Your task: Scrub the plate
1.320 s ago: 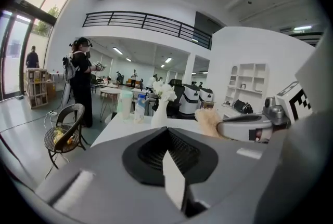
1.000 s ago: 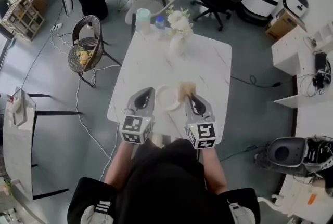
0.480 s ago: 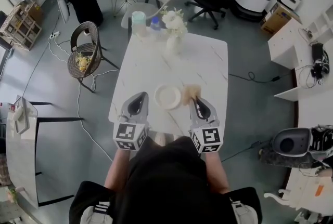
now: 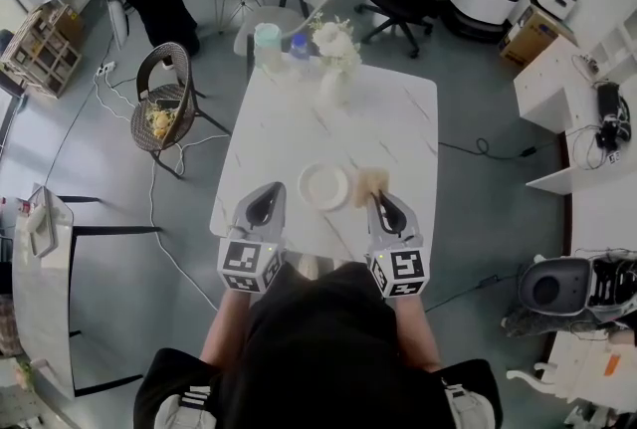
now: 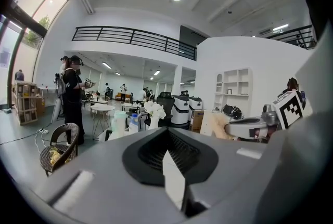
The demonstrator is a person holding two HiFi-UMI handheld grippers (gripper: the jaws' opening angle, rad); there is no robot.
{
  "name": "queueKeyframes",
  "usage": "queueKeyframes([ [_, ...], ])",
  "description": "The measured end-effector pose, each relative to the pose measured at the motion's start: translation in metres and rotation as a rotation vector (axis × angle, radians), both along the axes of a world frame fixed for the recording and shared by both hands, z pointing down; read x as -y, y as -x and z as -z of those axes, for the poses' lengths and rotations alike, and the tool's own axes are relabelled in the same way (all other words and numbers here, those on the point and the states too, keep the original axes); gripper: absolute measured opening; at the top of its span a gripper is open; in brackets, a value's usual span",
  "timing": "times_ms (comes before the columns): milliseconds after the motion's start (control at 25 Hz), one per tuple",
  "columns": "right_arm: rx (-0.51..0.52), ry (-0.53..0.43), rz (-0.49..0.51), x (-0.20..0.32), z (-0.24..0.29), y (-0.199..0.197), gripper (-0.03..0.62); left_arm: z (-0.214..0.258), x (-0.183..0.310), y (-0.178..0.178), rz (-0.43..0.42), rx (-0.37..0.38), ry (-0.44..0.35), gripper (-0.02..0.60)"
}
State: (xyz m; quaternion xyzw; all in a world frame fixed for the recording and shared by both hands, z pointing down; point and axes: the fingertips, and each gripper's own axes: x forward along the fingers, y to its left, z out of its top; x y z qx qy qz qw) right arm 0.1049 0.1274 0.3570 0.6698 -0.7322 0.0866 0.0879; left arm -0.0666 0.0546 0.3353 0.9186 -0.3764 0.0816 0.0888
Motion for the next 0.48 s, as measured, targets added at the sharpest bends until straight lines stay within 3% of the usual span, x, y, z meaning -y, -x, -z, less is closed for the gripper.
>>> queueKeyframes([
  [480, 0.000, -0.008, -0.006, 0.0070, 0.0016, 0.0013, 0.041, 0.0017, 0.0054, -0.0040, -0.009, 0.006, -0.009, 0.006],
])
